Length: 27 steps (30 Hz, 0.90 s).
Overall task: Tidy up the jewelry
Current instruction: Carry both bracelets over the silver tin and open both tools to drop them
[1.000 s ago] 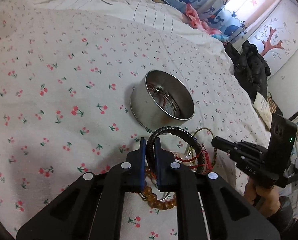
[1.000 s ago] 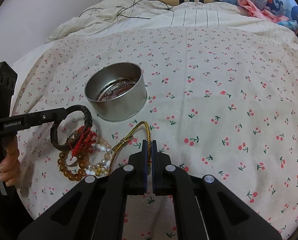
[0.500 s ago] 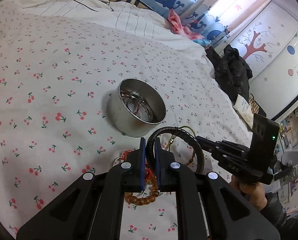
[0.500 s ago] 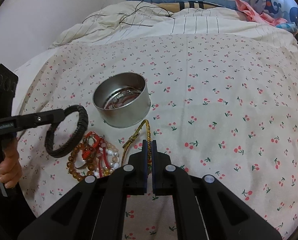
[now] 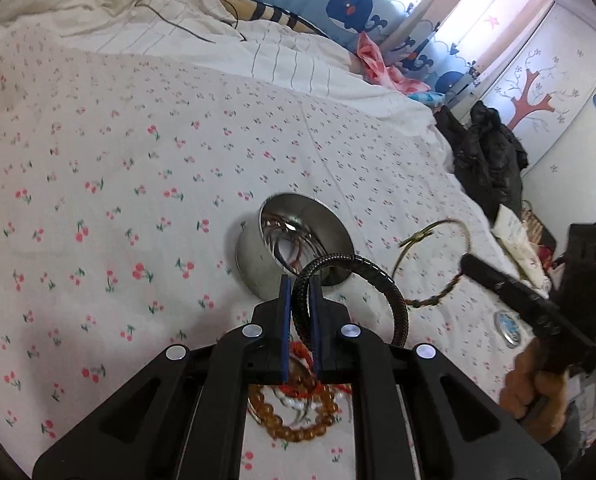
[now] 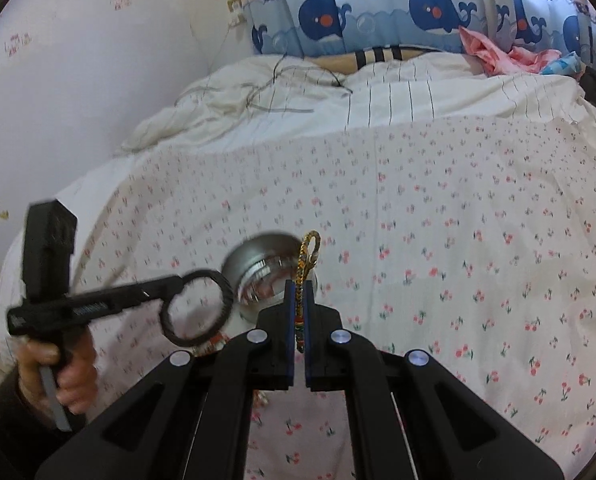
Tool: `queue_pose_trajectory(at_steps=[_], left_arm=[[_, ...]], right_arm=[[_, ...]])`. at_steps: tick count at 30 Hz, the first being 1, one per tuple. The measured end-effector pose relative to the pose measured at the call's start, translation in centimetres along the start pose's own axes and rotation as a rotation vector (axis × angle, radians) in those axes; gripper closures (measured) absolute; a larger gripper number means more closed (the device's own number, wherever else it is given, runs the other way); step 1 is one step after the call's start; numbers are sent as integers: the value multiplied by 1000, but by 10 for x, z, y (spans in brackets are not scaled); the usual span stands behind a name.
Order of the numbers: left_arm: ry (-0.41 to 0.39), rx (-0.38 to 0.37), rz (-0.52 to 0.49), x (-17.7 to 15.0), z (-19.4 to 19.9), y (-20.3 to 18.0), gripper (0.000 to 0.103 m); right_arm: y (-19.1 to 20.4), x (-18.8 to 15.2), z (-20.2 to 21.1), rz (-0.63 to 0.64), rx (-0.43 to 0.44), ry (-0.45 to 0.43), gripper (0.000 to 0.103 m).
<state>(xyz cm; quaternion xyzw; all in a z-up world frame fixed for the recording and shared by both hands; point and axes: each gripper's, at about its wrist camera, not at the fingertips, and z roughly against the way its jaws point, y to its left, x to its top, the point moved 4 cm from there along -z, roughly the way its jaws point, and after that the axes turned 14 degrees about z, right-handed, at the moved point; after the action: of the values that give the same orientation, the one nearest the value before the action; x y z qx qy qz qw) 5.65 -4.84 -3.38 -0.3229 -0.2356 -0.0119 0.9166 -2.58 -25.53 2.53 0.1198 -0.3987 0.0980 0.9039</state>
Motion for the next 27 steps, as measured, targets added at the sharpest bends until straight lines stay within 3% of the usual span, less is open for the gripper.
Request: queue_pose_trajectory(at_steps=[12,27], left_arm=[[-32,69,-53,31,-32,-25,94],[-10,150,-54,38,-62,-9,94]], right_arm=[[2,44,0,-53,73,-133,99],[7,48,-47,-101,135,-90,99]])
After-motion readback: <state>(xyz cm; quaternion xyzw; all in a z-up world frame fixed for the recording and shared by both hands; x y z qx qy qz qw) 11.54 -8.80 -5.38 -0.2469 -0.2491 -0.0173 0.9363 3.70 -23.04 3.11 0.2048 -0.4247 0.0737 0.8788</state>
